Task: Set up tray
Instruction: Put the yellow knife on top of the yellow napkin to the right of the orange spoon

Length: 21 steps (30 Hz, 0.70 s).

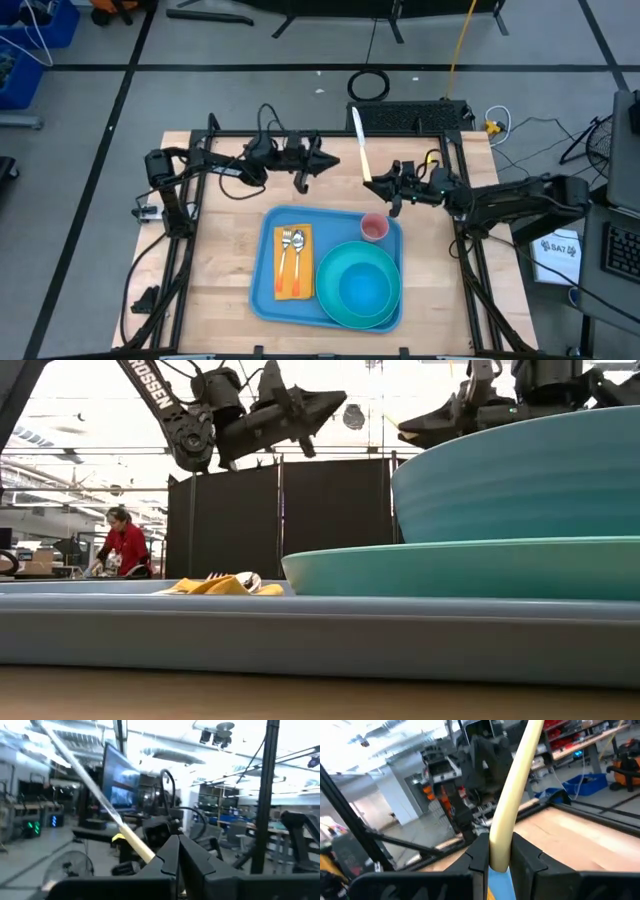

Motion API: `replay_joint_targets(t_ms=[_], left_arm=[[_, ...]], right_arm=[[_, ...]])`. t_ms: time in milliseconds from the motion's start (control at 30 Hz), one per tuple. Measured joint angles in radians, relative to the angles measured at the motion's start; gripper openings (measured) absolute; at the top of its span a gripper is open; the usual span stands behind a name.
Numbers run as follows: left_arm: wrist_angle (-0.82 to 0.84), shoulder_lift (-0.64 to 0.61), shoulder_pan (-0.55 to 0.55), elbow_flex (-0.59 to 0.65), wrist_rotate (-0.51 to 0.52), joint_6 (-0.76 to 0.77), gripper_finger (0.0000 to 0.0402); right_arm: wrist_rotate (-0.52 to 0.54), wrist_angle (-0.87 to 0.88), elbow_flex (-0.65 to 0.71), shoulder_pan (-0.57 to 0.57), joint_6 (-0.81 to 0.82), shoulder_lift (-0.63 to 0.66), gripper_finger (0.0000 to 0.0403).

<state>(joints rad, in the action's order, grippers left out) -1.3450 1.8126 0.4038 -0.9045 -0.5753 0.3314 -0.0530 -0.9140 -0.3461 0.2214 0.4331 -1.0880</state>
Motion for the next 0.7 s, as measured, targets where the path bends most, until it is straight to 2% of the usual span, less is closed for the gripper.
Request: replay_joint_targets(t_ms=[133,267,433,533,700], left_arm=[[0.096,0.000,-0.003,-0.040,0.079,0.041,0.0039],[0.194,0.001,0.019,-0.057,0.094,0.041,0.0084],[0.190,0.001,0.031,-0.061,0.187,0.061,0.0166],[0.168,0.001,0.028,-0.079,0.202,0.082,0.0210],[0.175,0.001,0.029,-0.131,0.209,0.107,0.0251]], right_arm=[[-0.027,-0.090,0.000,-0.003,0.032,-0.085,0.0037],[-0.028,-0.138,0.000,-0.020,0.045,-0.120,0.0037],[-0.028,-0.138,0.000,-0.027,0.045,-0.124,0.0037],[-0.027,-0.136,0.000,-0.027,0.045,-0.124,0.0037],[-0.027,-0.136,0.000,-0.027,0.037,-0.124,0.0037]])
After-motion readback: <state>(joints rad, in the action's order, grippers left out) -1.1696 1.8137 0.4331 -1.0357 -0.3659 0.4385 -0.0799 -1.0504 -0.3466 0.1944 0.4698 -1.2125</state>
